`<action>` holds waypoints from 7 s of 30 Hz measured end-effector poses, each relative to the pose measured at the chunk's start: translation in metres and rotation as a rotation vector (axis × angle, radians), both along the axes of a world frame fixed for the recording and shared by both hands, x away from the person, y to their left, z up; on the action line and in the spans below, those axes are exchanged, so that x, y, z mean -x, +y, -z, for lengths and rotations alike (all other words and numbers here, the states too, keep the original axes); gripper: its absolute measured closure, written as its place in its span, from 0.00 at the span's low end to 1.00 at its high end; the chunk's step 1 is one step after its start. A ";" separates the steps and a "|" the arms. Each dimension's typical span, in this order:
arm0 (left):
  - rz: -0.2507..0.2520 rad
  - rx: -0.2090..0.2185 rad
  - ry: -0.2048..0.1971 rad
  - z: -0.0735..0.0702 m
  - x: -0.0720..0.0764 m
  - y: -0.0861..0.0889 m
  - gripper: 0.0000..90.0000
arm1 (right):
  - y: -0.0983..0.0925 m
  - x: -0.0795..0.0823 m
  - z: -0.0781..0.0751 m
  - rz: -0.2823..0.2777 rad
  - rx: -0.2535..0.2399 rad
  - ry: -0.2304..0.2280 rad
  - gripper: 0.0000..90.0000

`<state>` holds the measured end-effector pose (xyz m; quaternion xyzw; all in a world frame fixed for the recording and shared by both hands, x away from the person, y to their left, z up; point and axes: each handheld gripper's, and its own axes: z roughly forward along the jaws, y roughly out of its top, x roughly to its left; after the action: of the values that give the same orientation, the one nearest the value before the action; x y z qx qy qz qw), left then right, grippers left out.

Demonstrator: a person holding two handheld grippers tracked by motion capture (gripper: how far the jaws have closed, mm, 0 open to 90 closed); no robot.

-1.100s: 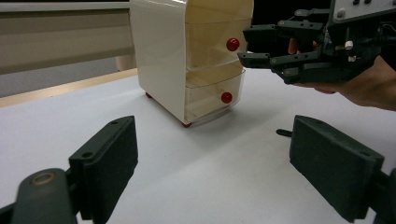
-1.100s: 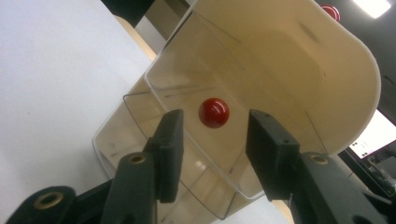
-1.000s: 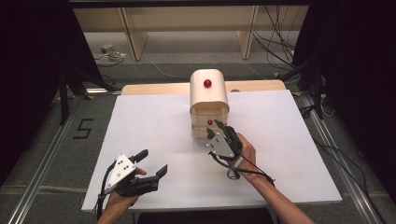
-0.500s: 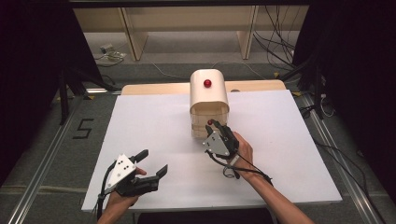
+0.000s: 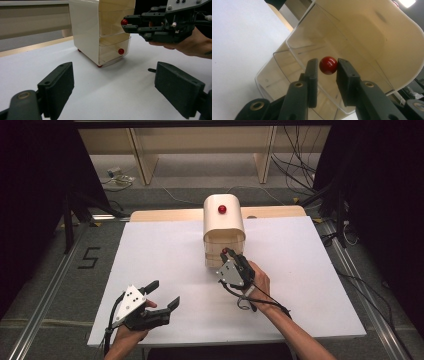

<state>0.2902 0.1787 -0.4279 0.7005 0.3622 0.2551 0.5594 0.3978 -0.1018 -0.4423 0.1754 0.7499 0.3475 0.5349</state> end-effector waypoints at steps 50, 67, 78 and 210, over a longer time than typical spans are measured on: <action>0.000 0.000 -0.003 0.000 0.001 0.001 0.18 | -0.002 0.013 -0.001 0.007 0.003 0.001 0.82; 0.003 0.001 -0.004 -0.001 0.001 0.001 0.18 | -0.003 0.017 -0.001 0.006 0.004 0.001 0.82; 0.004 -0.002 -0.005 -0.001 0.001 0.001 0.18 | -0.004 0.022 -0.002 -0.007 0.006 -0.003 0.84; 0.006 -0.013 0.006 0.001 -0.001 0.000 0.18 | -0.033 -0.049 -0.072 -0.271 -0.296 0.661 0.59</action>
<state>0.2908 0.1789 -0.4288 0.7060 0.3600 0.2535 0.5547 0.4469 -0.1345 -0.3699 0.2527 0.8400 0.4440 0.1826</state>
